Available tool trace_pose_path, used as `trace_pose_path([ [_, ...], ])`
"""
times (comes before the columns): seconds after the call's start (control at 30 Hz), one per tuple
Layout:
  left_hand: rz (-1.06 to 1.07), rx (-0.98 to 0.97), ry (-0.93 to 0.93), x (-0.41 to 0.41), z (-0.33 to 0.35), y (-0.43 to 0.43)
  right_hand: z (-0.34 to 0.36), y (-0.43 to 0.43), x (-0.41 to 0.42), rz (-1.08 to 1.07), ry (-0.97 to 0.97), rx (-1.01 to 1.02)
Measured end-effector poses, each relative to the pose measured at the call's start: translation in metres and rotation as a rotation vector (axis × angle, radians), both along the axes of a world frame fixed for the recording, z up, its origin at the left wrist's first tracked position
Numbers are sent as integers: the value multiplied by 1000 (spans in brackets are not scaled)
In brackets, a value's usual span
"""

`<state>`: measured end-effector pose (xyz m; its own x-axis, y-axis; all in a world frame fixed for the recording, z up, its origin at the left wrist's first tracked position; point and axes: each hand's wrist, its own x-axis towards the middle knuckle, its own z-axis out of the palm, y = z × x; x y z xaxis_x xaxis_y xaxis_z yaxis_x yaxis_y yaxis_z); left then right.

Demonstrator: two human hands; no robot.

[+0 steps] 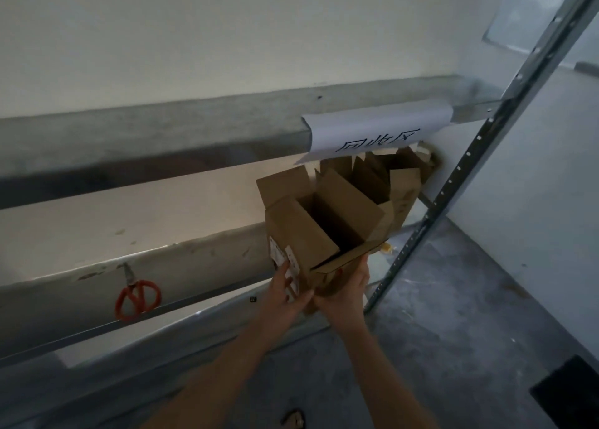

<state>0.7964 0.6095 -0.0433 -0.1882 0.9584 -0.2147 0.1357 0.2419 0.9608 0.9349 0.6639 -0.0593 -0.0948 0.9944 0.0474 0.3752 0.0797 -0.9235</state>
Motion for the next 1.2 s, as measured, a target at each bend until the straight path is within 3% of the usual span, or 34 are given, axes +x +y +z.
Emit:
trace_pose_path([
  [0.1,64,23,-53,8,-13,36,-6,32,5,28,55,5],
  [0.3,103,3,11,9,-28,94,-25,90,33,2,134,-52],
  [0.6,125,-33,67,20,-42,145,-35,138,57,-144,82,-149],
  [0.97,223,-12,256,33,-33,116,-25,127,79,-29,5,-189],
  [1.2,181,-34,443,19,-13,48,-4,48,93,52,-106,-173],
])
